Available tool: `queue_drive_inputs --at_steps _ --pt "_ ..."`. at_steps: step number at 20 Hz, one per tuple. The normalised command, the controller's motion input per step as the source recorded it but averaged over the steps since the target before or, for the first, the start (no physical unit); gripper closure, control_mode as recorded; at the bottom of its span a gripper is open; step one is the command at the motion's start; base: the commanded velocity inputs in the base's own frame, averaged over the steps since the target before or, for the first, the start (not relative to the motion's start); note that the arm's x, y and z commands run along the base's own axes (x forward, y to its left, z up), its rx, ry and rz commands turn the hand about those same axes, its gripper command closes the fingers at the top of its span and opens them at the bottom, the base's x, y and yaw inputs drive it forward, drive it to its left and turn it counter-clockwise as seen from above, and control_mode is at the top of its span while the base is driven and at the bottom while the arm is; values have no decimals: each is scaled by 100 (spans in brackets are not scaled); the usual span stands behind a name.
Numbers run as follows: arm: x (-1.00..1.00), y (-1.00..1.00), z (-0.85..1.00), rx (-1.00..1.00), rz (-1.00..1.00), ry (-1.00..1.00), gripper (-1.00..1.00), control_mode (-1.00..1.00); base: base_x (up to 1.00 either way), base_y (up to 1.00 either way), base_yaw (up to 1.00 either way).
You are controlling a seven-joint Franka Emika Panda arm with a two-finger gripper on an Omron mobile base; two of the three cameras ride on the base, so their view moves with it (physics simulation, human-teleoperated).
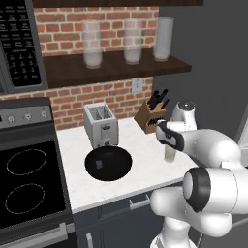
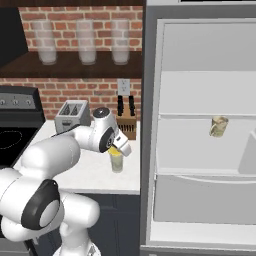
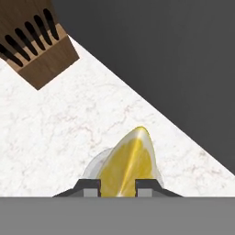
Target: Grab a lemon wedge from the fridge and one ice cube from the ice bowl, and put them in the glass of lemonade.
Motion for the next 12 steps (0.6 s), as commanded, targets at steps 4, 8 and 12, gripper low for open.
queue_drive_inputs --at_steps 4,8,12 --pt "0 16 0 0 0 0 -100 -100 0 0 0" --pt "0 0 0 0 0 0 -100 -100 0 0 0" --pt "0 0 0 0 0 0 -100 -100 0 0 0"
